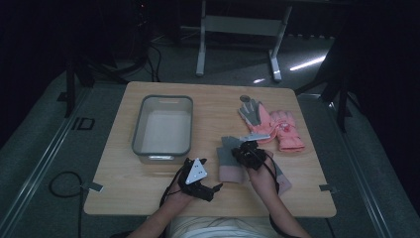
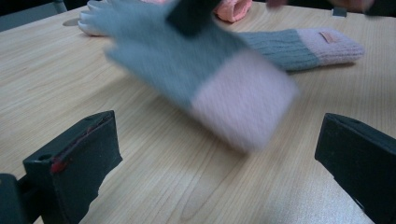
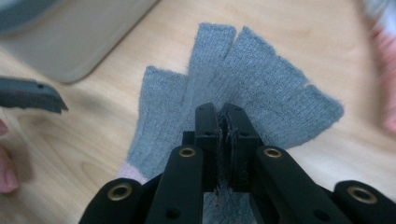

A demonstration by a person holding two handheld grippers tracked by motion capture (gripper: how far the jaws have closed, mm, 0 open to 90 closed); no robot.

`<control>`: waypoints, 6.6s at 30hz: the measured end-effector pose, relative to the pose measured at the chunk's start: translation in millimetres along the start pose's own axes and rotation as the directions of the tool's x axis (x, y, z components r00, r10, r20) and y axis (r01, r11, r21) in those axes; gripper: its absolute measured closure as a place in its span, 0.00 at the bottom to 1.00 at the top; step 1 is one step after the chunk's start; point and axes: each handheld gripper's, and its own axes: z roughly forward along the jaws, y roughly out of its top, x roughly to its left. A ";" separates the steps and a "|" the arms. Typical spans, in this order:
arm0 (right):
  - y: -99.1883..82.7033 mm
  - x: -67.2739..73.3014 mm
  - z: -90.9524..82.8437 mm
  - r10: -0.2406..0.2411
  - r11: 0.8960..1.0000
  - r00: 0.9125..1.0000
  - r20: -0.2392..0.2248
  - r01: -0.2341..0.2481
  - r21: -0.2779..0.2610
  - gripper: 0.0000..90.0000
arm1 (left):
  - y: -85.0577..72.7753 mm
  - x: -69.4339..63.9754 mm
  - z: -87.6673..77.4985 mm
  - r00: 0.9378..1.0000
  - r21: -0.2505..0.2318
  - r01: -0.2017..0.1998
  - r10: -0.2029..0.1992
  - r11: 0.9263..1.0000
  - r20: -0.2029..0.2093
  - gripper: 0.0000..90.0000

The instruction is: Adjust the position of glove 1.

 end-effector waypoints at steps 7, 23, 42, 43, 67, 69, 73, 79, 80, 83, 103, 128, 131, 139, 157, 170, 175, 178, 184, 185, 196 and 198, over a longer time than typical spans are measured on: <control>-9.3 2.4 22.0 0.008 0.999 1.000 -0.018 -0.007 0.041 0.94 | 0.0 0.5 -0.3 1.000 0.001 -0.001 0.001 1.000 0.001 0.00; -21.5 -5.1 41.0 0.010 0.999 0.999 -0.043 -0.008 0.051 0.81 | -0.2 0.2 -0.7 1.000 -0.002 -0.005 0.005 1.000 0.003 0.00; -9.7 -82.5 -31.4 -0.202 0.979 0.971 -0.127 0.204 0.007 0.58 | -0.2 0.7 -0.6 1.000 -0.006 0.000 0.000 1.000 0.013 0.00; -13.2 -87.0 -33.4 -0.214 0.976 0.968 -0.130 0.217 0.010 0.59 | -0.2 0.6 -0.6 1.000 -0.005 -0.001 0.001 1.000 0.011 0.00; -65.1 -117.9 -28.5 -0.280 0.941 0.949 -0.142 0.301 0.156 0.89 | -0.2 -0.5 -0.5 1.000 -0.006 -0.008 0.008 1.000 0.005 0.00; -63.3 -115.6 -28.5 -0.245 0.948 0.961 -0.133 0.266 0.177 0.94 | -0.2 -0.6 -0.4 1.000 -0.005 -0.010 0.010 1.000 0.002 0.00; -59.0 -107.5 -33.2 -0.198 0.959 0.972 -0.126 0.219 0.182 0.95 | -0.2 -0.9 -0.5 1.000 -0.007 -0.011 0.011 1.000 0.003 0.00; -43.4 -97.6 -71.4 -0.026 0.999 0.999 -0.029 0.027 0.026 0.95 | -0.2 -1.0 -0.5 1.000 -0.005 -0.012 0.012 1.000 0.002 0.00; -42.7 -96.0 -75.0 -0.003 1.000 1.000 -0.020 0.003 0.012 0.95 | -0.1 -1.0 -0.5 1.000 -0.004 -0.013 0.013 1.000 0.002 0.00; -46.1 -90.6 -81.3 0.136 0.989 0.991 0.010 -0.135 -0.060 0.95 | -0.2 -1.2 -0.5 1.000 -0.005 -0.012 0.012 1.000 0.002 0.00; -74.5 -92.9 -26.6 0.240 0.970 0.966 0.101 -0.242 0.007 0.93 | -0.2 -0.9 -0.6 1.000 -0.004 -0.012 0.012 1.000 0.002 0.00; -62.7 -104.3 -53.6 -0.103 0.994 0.995 -0.013 0.103 0.021 0.61 | 0.0 -2.0 -0.3 1.000 -0.002 -0.019 0.019 1.000 -0.002 0.00; -66.0 -104.6 -46.9 -0.132 0.990 0.991 -0.027 0.133 0.053 0.60 | 0.0 -2.0 -0.3 1.000 -0.001 -0.019 0.019 1.000 -0.003 0.00; -71.1 -101.3 -39.2 -0.127 0.989 0.991 -0.036 0.129 0.066 0.56 | -0.1 -2.1 -0.5 1.000 -0.004 -0.019 0.019 1.000 -0.002 0.00; -79.9 -94.7 -29.6 -0.115 0.990 0.993 0.029 0.112 0.083 0.66 | -0.1 -2.3 -0.4 1.000 -0.002 -0.023 0.023 1.000 -0.001 0.00; -71.5 -92.3 -34.6 -0.050 0.995 0.997 0.067 0.044 0.093 0.94 | -0.2 -1.7 -0.6 1.000 -0.004 -0.019 0.019 1.000 0.000 0.00; -58.8 -90.5 -47.6 -0.046 0.998 0.997 0.054 0.044 0.050 0.94 | -0.2 -1.6 -0.5 1.000 -0.007 -0.016 0.016 1.000 0.001 0.00; -46.6 -88.0 -56.8 -0.036 0.999 0.999 0.030 0.036 0.011 0.94 | -0.2 -2.0 -0.6 1.000 -0.007 -0.018 0.018 1.000 0.001 0.00; -14.4 -70.9 -66.3 -0.050 0.997 0.999 -0.016 0.049 -0.063 0.94 | -0.2 -3.8 -0.8 1.000 -0.003 -0.027 0.027 1.000 -0.010 0.00; -9.9 -67.0 -65.4 -0.052 0.996 0.998 -0.029 0.050 -0.068 0.94 | -0.3 -4.2 -0.9 1.000 -0.008 -0.028 0.027 1.000 -0.012 0.00; 6.8 -23.2 -26.4 -0.097 0.995 0.987 -0.131 0.091 -0.050 0.94 | -0.6 -4.4 -3.8 1.000 -0.039 -0.031 0.031 0.999 -0.001 0.00; 4.1 -18.1 -18.4 -0.099 0.995 0.985 -0.141 0.096 -0.031 0.94 | -0.6 -4.4 -4.5 1.000 -0.045 -0.029 0.029 0.999 -0.005 0.00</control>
